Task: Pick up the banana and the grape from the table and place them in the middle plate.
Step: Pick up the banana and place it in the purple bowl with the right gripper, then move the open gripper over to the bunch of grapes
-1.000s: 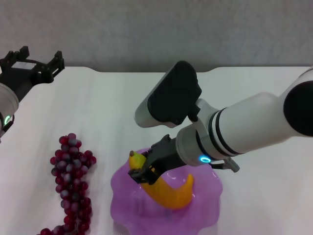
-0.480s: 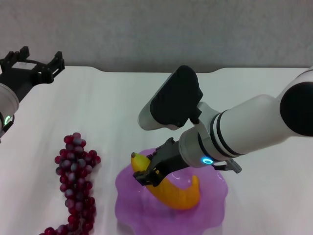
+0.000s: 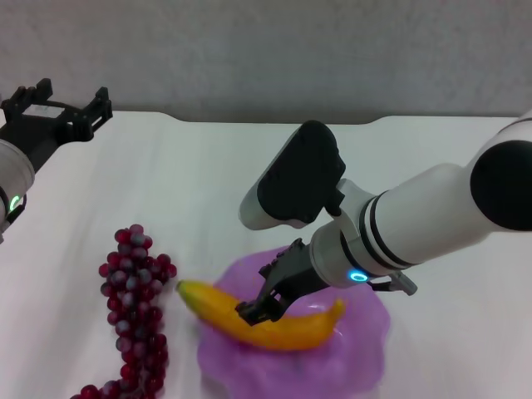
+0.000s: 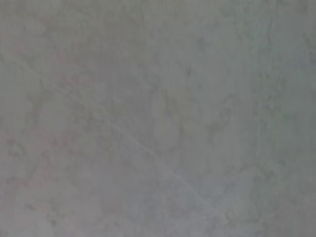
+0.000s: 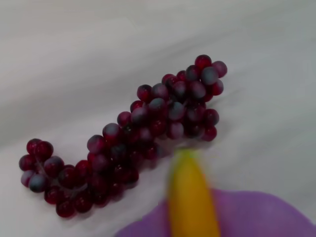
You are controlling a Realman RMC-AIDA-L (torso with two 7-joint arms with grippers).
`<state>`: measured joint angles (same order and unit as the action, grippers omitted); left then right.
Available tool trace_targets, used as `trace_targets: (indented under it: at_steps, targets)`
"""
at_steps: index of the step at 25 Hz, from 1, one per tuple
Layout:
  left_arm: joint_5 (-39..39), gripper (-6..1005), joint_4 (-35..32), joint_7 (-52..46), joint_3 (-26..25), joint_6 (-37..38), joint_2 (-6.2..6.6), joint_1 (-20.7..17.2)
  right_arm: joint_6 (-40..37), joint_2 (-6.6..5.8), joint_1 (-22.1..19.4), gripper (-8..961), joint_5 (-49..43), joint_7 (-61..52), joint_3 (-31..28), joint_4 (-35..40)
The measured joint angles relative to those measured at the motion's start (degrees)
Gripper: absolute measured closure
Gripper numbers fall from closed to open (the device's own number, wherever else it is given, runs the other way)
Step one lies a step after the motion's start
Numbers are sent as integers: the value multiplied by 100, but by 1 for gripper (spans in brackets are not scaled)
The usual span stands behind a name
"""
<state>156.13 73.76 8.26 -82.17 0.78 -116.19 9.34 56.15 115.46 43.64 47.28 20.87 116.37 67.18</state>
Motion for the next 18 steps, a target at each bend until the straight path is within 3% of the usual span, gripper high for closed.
trace_targets:
  at_steps: [9,18]
  targets:
    - [9,174,7,1,-13,-8,0,-47,-57,-34,-122,306,126,137,-246,243]
    - [15,173,7,77,3,-8,0,-54,-286,-26,-915,261,153,718,-1258,1197]
